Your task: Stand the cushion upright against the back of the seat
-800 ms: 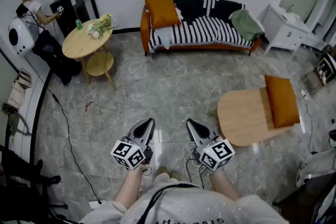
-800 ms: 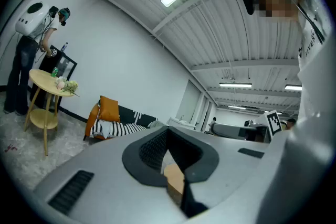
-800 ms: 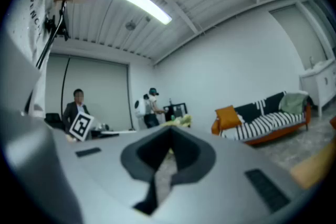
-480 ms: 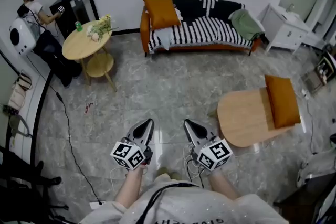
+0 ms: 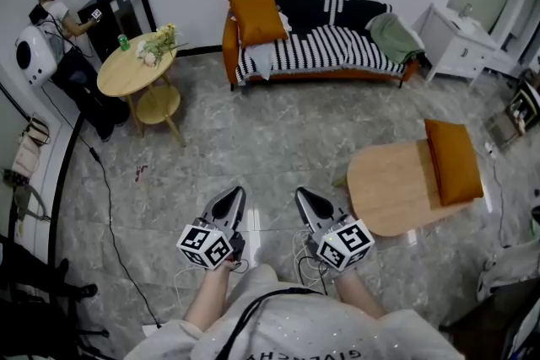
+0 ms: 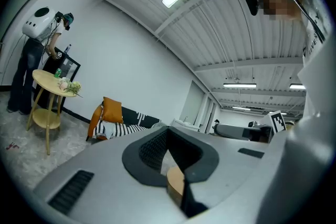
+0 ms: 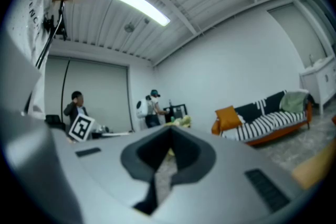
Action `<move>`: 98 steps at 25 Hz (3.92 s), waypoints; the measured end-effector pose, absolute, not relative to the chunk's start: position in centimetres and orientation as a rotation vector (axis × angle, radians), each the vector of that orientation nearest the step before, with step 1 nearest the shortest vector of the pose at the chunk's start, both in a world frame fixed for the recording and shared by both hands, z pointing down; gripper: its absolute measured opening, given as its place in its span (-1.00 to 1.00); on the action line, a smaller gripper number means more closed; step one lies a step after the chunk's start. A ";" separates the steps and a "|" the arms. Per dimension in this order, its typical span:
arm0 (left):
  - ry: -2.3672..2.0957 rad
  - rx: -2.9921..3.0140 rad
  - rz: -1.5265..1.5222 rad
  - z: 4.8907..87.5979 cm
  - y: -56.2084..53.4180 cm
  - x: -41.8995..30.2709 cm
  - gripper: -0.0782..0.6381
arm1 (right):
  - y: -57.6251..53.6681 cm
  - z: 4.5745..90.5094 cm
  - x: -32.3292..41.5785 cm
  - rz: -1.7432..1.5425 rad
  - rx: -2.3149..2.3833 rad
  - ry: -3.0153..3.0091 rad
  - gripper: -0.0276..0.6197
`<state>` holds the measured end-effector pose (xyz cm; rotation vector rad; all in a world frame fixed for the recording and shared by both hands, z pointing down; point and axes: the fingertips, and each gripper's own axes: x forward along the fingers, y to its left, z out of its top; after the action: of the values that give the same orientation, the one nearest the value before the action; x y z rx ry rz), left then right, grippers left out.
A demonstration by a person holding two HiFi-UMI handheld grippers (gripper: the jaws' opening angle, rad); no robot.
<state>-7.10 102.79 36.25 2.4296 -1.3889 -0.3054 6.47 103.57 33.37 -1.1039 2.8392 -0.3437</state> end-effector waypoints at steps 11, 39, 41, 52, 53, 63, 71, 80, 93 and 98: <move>-1.379 2.410 -0.343 37.6 96.1 -8.3 -0.72 | 97.3 33.9 5.9 -0.350 -1.072 2.817 -0.86; -1.163 2.415 -0.384 40.3 65.4 -20.9 -0.71 | 66.2 38.2 -7.8 -0.573 -1.123 2.856 -0.85; -1.180 2.407 -0.394 40.4 64.0 -21.7 -0.71 | 64.7 38.7 -8.1 -0.592 -1.119 2.865 -0.86; -1.223 2.366 -0.400 41.0 51.1 -23.0 -0.71 | 50.9 39.5 -10.6 -0.598 -1.013 2.918 -0.85; -1.222 2.372 -0.396 40.7 49.5 -22.9 -0.71 | 49.4 39.3 -10.8 -0.596 -1.001 2.920 -0.85; -1.181 2.380 -0.432 39.9 36.9 -20.5 -0.71 | 37.7 40.2 -9.1 -0.638 -1.009 2.937 -0.85; -1.181 2.353 -0.400 40.9 32.8 -19.7 -0.71 | 33.4 41.2 -8.4 -0.679 -1.002 2.932 -0.85; -1.138 2.366 -0.361 41.5 28.6 -18.8 -0.71 | 30.0 42.0 -7.3 -0.712 -1.039 2.906 -0.85; -0.976 2.408 -0.322 42.8 14.6 -17.2 -0.71 | 17.2 43.7 -6.8 -0.796 -1.184 2.888 -0.85; -0.989 2.389 -0.310 43.1 8.6 -19.0 -0.71 | 11.4 43.5 -9.0 -0.807 -1.167 2.907 -0.85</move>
<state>-19.05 8.64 43.14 2.3890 -0.9886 -0.3099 -8.99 11.41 43.53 -1.1668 2.9066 -0.8073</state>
